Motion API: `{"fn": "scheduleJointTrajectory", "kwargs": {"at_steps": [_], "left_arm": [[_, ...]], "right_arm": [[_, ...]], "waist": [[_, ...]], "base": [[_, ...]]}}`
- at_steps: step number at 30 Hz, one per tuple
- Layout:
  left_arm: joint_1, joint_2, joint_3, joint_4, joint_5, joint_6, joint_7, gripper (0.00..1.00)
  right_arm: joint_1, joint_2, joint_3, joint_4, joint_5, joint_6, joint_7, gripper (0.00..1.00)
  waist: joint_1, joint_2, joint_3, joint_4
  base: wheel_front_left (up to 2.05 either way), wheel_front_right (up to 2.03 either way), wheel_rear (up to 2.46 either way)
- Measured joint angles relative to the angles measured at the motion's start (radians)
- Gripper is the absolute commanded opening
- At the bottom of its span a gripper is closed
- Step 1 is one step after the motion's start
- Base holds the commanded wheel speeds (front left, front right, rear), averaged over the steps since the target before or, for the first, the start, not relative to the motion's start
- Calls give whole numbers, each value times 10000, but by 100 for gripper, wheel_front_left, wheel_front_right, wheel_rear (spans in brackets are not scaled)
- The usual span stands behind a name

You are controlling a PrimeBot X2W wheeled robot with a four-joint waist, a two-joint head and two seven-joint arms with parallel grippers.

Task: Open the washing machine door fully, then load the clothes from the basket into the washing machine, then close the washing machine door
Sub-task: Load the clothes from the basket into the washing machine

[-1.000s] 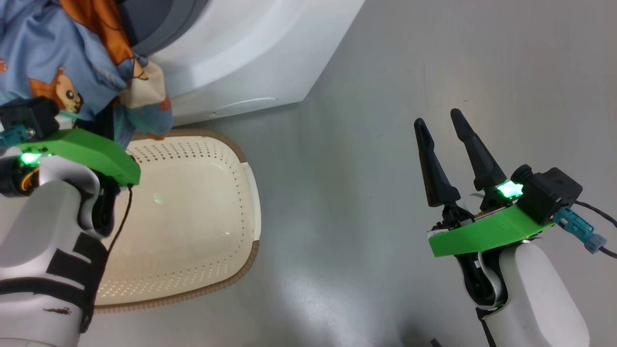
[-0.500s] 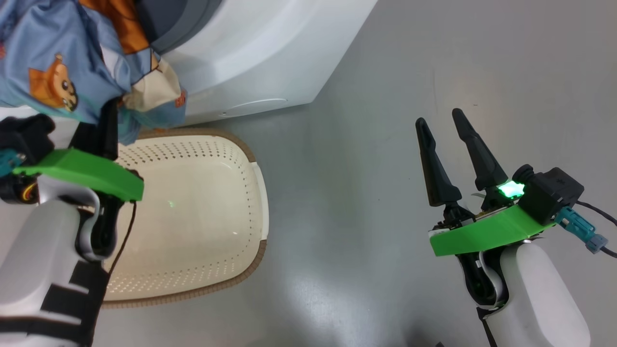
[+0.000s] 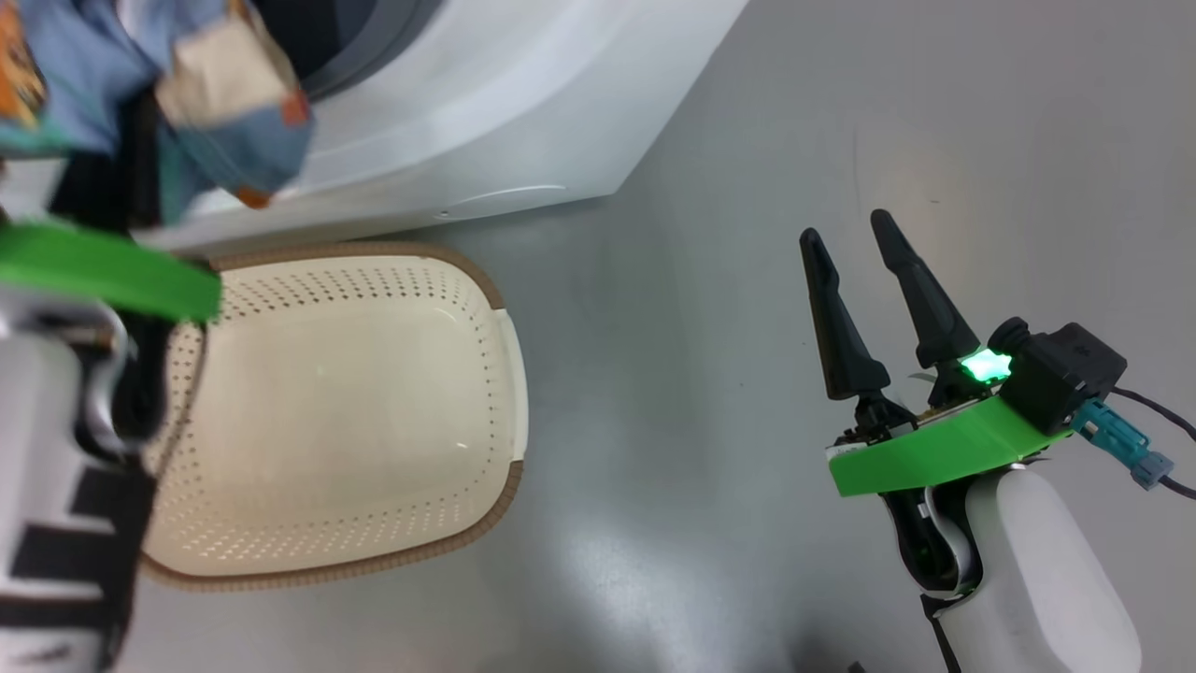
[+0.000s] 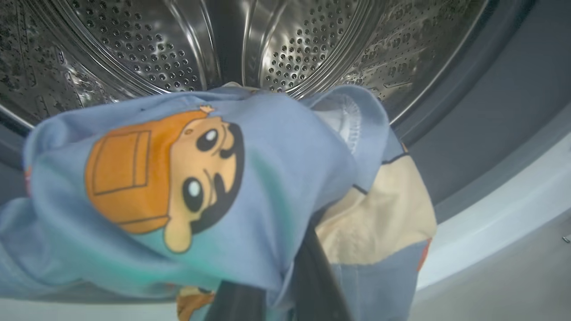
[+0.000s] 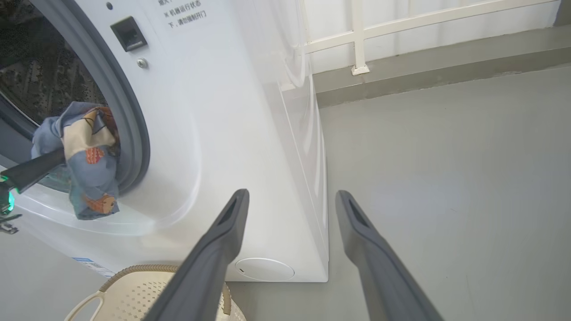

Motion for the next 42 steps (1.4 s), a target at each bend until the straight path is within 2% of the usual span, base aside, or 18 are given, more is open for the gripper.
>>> {"fn": "scheduleJointTrajectory", "kwargs": {"at_steps": [4, 10, 22, 29, 30, 31, 38, 42], "left_arm": [[-1041, 167, -10, 408, 119, 65, 516, 0], [-2756, 242, -165, 2040, 247, 63, 982, 0], [-6115, 708, -500, 4963, 1252, 153, 694, 0], [-6972, 819, -744, 6282, 1499, 134, 813, 0], [-7111, 813, -803, 6525, 1499, 132, 961, 55], [-7218, 809, -874, 6750, 1519, 119, 1110, 100], [-7449, 569, -1047, 7701, 1488, -42, 1206, 100], [-7441, 334, -1197, 7992, 1459, -117, 899, 100]], "right_arm": [[-54, 0, 15, -13, 40, 0, 0, 100], [-66, 2, 54, -92, 174, 0, 0, 100], [-180, 10, 382, -219, 255, 0, 0, 100], [-293, 15, 593, -230, 602, 0, 0, 100], [-293, 17, 604, -230, 602, 0, 0, 100], [-293, 17, 606, -230, 602, 0, 0, 100], [-293, 17, 589, -221, 602, 0, 0, 100], [-297, 17, 568, -180, 596, 0, 0, 100]], "waist": [[0, 0, 114, -166], [0, 0, 369, -551], [0, 0, 852, -1280], [0, 0, 981, -1684], [0, 0, 998, -1729], [0, 0, 1014, -1761], [0, 0, 980, -1673], [0, 0, 885, -1477]], "base": [[0, 0, 0], [0, 0, 0], [0, 0, 0], [0, 0, 0], [0, 0, 0], [0, 0, 0], [0, 0, 0], [0, 0, 0]]}}
